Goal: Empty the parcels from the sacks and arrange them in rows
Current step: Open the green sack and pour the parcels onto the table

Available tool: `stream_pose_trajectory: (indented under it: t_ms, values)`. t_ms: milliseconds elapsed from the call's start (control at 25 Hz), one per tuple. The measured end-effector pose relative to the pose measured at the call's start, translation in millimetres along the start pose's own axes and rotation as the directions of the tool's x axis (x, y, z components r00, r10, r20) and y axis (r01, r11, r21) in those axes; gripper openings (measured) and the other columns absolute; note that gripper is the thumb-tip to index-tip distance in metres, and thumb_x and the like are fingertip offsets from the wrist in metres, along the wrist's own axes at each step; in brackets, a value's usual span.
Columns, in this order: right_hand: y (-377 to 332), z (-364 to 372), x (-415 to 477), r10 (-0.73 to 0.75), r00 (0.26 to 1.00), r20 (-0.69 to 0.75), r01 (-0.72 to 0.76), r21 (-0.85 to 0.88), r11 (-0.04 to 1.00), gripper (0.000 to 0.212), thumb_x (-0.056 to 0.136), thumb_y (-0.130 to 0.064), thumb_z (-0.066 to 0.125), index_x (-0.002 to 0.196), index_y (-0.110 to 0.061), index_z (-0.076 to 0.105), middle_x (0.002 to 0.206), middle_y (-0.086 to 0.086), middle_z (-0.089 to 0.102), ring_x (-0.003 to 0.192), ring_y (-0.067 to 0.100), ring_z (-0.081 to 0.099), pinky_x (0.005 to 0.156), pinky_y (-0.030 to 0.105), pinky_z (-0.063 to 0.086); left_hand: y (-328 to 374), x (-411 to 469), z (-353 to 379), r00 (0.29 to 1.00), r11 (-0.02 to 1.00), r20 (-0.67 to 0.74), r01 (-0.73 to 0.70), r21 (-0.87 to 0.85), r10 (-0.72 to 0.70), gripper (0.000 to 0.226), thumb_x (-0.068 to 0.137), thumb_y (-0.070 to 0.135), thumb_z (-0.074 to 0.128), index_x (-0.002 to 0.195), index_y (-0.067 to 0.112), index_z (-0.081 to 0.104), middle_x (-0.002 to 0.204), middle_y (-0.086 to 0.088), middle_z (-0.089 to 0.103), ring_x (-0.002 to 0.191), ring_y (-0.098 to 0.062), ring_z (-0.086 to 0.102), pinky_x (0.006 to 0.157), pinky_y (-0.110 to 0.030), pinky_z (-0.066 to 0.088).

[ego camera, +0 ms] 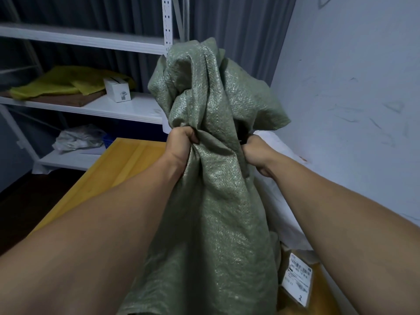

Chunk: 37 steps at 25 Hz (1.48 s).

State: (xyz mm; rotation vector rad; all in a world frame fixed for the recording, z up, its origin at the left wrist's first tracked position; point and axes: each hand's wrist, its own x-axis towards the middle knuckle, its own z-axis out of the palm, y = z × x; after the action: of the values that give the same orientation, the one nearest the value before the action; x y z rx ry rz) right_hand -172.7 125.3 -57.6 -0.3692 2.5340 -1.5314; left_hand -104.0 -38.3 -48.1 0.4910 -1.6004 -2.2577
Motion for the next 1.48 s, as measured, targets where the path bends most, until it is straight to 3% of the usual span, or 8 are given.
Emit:
stream_pose_trajectory:
  t_ms: [160,320,480,800,960,1200,1320,1480]
  values:
    - [0.8,0.6,4.2,0.034,0.996,-0.082,-0.034,0.008,0.999,0.011,0.092,-0.001,0.062,0.081,-0.002,0.062,0.075,0.008,0.061,0.068,0.018,0.065,0.04,0.015,0.043,-0.2,1.1,-4.3,0.996,0.997,0.03,0.08,0.013,-0.081,0.004,0.059,0.001,0.05,0.06,0.001,0.054,0.061,-0.006,0.057,0.065,-0.028,0.058,0.063,-0.029,0.053]
    - [-25.7,-11.6,23.2,-0.043,0.944,-0.327,0.14,0.28,0.95,0.021,0.088,0.005,0.055,0.088,-0.013,0.067,0.087,0.012,0.071,0.08,0.027,0.072,0.064,0.038,0.062,16.3,14.8,3.1,0.998,0.993,-0.002,-0.057,0.105,0.058,0.05,0.044,0.01,0.064,0.091,-0.004,0.073,0.098,-0.019,0.074,0.095,-0.037,0.069,0.087,-0.047,0.058]
    - [-74.3,-31.4,35.7,-0.127,0.913,-0.388,0.299,0.424,0.855,0.032,0.091,0.01,0.043,0.08,-0.016,0.059,0.073,0.005,0.063,0.053,0.01,0.058,0.045,0.018,0.044,41.6,34.1,12.8,0.992,0.988,-0.062,-0.099,0.119,0.107,0.073,0.031,0.019,0.071,0.103,0.005,0.069,0.096,-0.01,0.075,0.093,-0.031,0.07,0.087,-0.049,0.057]
    - [-74.7,-28.2,44.8,-0.117,0.908,-0.401,0.272,0.354,0.895,0.025,0.084,-0.006,0.06,0.063,-0.02,0.058,0.068,0.001,0.059,0.072,0.02,0.055,0.069,0.035,0.044,51.2,20.3,13.9,0.968,0.962,-0.13,-0.187,0.199,0.215,0.002,0.077,0.011,0.064,0.077,0.012,0.063,0.09,-0.005,0.071,0.089,-0.022,0.067,0.085,-0.039,0.055]
    - [-69.3,-17.9,43.6,-0.206,0.924,-0.323,0.289,0.232,0.929,0.018,0.082,-0.014,0.059,0.066,-0.022,0.054,0.071,-0.001,0.056,0.073,0.017,0.051,0.069,0.031,0.038,40.9,22.2,8.7,0.979,0.972,-0.128,-0.131,0.194,0.158,0.019,0.081,0.014,0.064,0.097,0.003,0.068,0.095,-0.007,0.071,0.086,-0.019,0.066,0.077,-0.032,0.052]
    - [-84.6,-11.2,21.0,-0.33,0.943,-0.036,0.318,0.384,0.867,0.014,0.092,-0.024,0.069,0.087,-0.019,0.057,0.081,-0.009,0.069,0.074,0.006,0.066,0.067,0.024,0.051,46.7,26.2,1.3,0.989,0.988,-0.062,-0.126,0.093,0.132,0.048,0.058,0.01,0.068,0.103,-0.006,0.068,0.096,-0.02,0.074,0.09,-0.036,0.072,0.079,-0.053,0.06]
    - [-104.8,-9.3,12.0,-0.429,0.901,0.059,0.373,0.4,0.837,0.057,0.077,-0.018,0.085,0.124,-0.014,0.053,0.115,0.005,0.072,0.103,0.019,0.072,0.088,0.04,0.059,66.6,21.6,8.0,0.984,0.986,0.062,-0.163,-0.031,0.165,0.046,0.059,0.005,0.066,0.102,-0.008,0.072,0.098,-0.027,0.073,0.091,-0.042,0.072,0.081,-0.059,0.058]
    - [-128.1,-2.5,12.5,-0.507,0.86,0.063,0.493,0.157,0.856,0.086,0.061,-0.02,0.095,0.131,-0.014,0.046,0.12,0.002,0.068,0.11,0.012,0.068,0.098,0.037,0.055,91.6,12.7,18.3,0.962,0.972,0.212,-0.131,-0.193,0.172,0.039,0.09,0.019,0.046,0.104,-0.006,0.072,0.103,-0.023,0.073,0.093,-0.037,0.072,0.089,-0.045,0.058]
